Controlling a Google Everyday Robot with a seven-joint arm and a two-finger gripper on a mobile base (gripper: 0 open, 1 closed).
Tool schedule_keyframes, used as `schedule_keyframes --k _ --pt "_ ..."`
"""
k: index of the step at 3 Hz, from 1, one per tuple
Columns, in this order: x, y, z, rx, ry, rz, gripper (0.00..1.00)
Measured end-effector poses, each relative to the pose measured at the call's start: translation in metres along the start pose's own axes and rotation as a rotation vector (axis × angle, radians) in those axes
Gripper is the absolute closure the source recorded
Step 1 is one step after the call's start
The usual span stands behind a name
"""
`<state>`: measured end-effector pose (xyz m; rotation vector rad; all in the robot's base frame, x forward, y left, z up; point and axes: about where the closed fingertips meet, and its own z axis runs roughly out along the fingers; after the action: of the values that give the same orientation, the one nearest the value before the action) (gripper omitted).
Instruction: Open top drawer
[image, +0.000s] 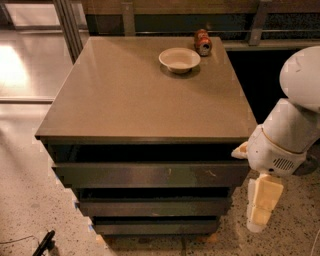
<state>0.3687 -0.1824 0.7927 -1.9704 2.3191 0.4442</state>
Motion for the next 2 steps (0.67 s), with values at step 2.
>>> schedule_keyframes --k 2 --pt "-0.003 0.001 0.097 -0.177 -0.062 0.046 0.0"
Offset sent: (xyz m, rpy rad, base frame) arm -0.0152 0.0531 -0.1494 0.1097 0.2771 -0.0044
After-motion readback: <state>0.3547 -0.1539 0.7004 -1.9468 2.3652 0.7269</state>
